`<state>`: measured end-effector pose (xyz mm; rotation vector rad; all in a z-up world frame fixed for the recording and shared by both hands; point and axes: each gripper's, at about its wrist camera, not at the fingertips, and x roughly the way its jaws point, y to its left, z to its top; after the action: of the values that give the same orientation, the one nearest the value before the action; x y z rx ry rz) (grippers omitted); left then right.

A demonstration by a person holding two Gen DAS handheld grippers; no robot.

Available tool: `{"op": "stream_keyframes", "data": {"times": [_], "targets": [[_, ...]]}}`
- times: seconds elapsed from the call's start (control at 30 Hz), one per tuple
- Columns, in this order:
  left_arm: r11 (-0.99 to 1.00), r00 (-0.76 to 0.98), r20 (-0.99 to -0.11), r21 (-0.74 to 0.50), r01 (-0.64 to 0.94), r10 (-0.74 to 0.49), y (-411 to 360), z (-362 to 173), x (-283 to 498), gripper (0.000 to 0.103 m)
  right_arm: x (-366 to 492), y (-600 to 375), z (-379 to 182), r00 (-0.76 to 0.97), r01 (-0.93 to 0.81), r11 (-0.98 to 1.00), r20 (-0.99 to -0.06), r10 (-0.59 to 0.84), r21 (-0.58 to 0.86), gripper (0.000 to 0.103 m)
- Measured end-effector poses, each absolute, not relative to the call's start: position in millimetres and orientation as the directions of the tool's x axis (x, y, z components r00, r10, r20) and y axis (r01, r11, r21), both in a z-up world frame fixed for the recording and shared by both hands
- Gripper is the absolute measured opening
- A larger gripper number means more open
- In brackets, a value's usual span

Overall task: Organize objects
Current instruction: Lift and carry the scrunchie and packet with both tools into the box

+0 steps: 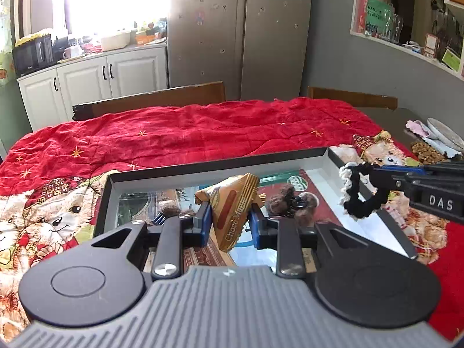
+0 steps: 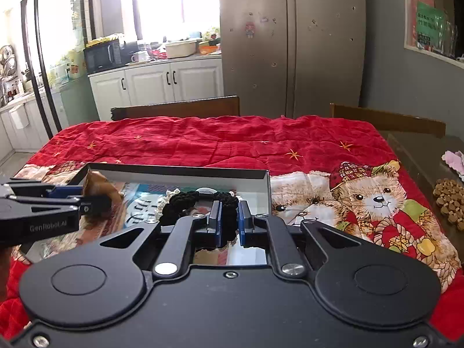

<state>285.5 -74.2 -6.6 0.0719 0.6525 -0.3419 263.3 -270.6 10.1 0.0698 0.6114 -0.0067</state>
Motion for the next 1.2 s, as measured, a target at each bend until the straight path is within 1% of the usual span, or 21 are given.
{"op": "stream_keyframes", "data": {"times": [0.53, 0.9, 1.2], "targets": [[0.947, 0.721, -0.639, -0.033, 0.321, -0.267, -85, -30, 318, 0.031, 319, -283, -22, 0.799, 0.113, 0.988, -0.601, -0.026, 0.108, 0.011], [0.946, 0.714, -0.653, -0.011, 0.325, -0.253, -94, -43, 326, 0.031, 339, -275, -36, 0.777, 0.143, 0.987, -0.626, -0.07, 0.067, 0.011], [0.947, 0.707, -0.664, -0.005, 0.323, -0.245, -96, -49, 328, 0.031, 347, -274, -42, 0.756, 0.143, 0.988, -0.651, -0.069, 0.061, 0.011]]}}
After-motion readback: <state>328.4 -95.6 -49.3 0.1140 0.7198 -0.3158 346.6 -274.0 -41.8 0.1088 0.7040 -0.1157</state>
